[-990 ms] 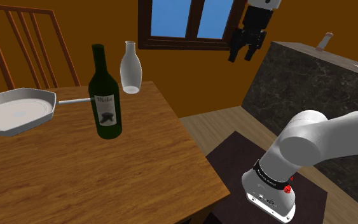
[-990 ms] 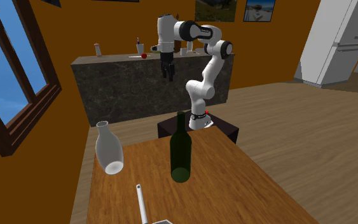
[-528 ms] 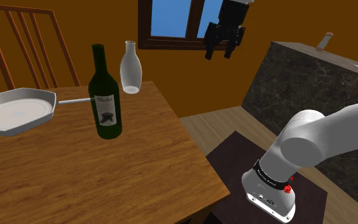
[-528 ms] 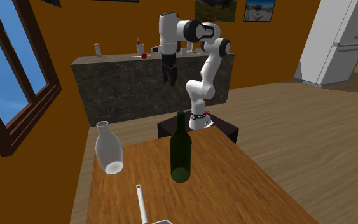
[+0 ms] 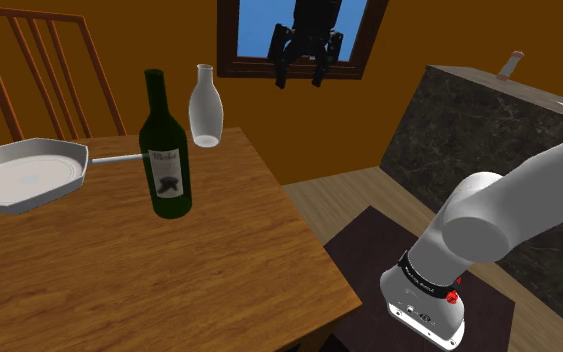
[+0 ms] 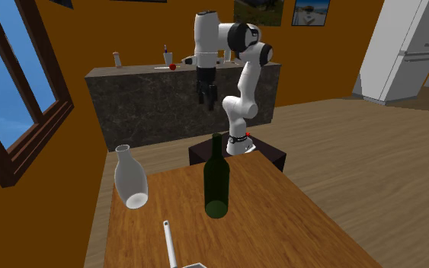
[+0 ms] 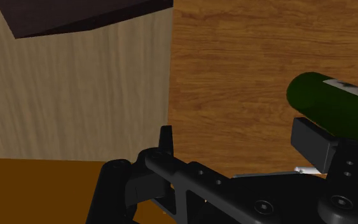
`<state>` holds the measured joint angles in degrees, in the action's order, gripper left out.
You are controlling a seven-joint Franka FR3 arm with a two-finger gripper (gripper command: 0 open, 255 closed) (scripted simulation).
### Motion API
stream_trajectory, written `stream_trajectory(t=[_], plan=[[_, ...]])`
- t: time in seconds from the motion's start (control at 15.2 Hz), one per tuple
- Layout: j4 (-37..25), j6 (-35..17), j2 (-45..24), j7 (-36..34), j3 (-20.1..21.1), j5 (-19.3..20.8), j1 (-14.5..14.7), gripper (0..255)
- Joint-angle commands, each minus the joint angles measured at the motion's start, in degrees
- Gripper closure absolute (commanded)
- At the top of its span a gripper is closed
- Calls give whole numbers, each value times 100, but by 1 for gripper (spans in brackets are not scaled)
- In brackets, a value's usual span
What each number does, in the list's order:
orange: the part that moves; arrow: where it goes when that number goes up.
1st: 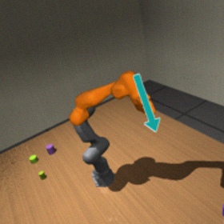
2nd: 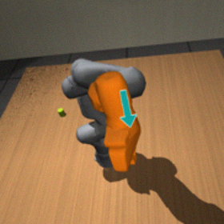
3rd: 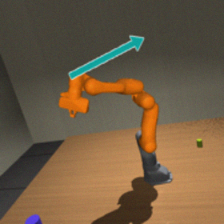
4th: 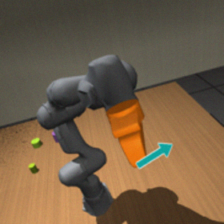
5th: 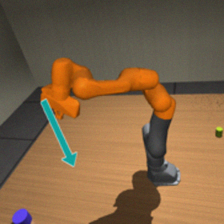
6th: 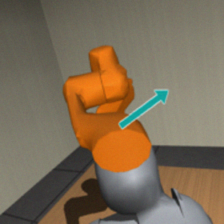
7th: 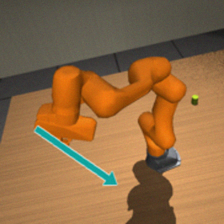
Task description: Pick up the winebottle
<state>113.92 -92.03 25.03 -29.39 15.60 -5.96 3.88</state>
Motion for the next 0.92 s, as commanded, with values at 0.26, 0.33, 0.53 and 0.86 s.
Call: stream_trajectory(t=[0.26, 0.33, 0.53, 0.86], plan=[[-1096, -105, -1124, -787, 636, 232, 88, 0], [-1306, -102, -1329, -924, 738, 306, 111, 0], [-2001, -47, -1991, -1349, 1033, 596, 216, 0], [-3446, 254, -3274, -2066, 1430, 1308, 609, 0]])
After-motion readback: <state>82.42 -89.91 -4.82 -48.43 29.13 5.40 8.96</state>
